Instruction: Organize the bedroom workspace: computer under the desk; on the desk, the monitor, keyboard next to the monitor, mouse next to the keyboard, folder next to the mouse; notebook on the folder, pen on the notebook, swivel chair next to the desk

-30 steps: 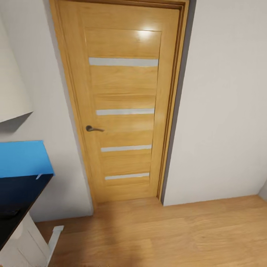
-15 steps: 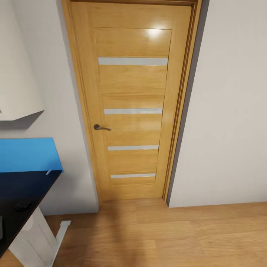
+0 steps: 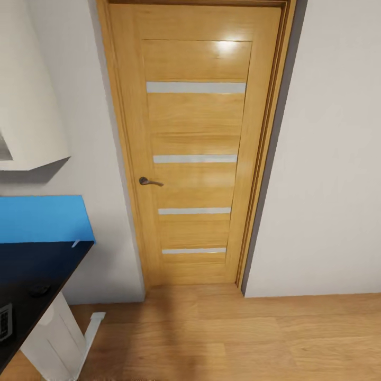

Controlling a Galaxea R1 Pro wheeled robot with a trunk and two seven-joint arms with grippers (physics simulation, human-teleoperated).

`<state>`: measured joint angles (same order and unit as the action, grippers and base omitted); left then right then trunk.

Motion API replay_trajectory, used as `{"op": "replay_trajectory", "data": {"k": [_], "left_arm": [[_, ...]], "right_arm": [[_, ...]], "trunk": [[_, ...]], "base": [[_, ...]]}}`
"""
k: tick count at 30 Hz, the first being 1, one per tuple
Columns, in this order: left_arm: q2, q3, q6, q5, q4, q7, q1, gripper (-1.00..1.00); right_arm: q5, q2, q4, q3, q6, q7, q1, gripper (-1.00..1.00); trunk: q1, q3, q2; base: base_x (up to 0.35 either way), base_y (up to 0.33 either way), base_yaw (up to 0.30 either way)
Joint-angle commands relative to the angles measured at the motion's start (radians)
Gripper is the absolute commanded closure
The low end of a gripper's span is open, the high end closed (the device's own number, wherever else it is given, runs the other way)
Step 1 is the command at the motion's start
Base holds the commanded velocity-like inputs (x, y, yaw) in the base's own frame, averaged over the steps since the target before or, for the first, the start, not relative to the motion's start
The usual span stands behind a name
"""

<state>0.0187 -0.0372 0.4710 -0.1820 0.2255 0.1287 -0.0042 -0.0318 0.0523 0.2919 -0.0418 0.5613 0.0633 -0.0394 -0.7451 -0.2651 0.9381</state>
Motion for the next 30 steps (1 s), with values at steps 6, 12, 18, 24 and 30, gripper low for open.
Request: {"op": "replay_trajectory", "data": {"k": [6,12,18,24,30], "left_arm": [[0.002,-0.003,0.003,-0.001,0.000,-0.001,0.000,-1.00],[0.003,-0.004,0.021,-0.005,0.013,0.000,0.000,-1.00],[0.003,-0.003,0.033,-0.007,0.024,0.004,0.000,-1.00],[0.003,-0.005,0.032,-0.009,0.024,0.005,0.000,-1.00],[0.003,-0.006,0.031,-0.010,0.025,0.005,0.000,-1.00]], "right_arm": [[-0.004,-0.001,0.000,-0.004,0.002,0.007,0.000,-1.00],[-0.006,-0.004,-0.025,-0.006,0.003,0.006,0.000,-1.00],[-0.005,-0.003,-0.030,-0.005,0.003,0.005,0.000,-1.00],[-0.005,-0.001,-0.030,-0.004,0.003,0.006,0.000,-1.00],[-0.005,0.000,-0.029,-0.004,0.003,0.007,0.000,-1.00]], "trunk": [[0.000,-0.001,0.001],[0.000,-0.001,0.001],[-0.012,-0.011,0.022],[-0.035,-0.029,0.064],[-0.058,-0.048,0.106]], "base": [[0.000,-0.101,0.171],[0.000,-0.021,0.026],[0.000,0.000,0.000],[0.000,0.000,0.000],[0.000,0.000,0.081]]}}
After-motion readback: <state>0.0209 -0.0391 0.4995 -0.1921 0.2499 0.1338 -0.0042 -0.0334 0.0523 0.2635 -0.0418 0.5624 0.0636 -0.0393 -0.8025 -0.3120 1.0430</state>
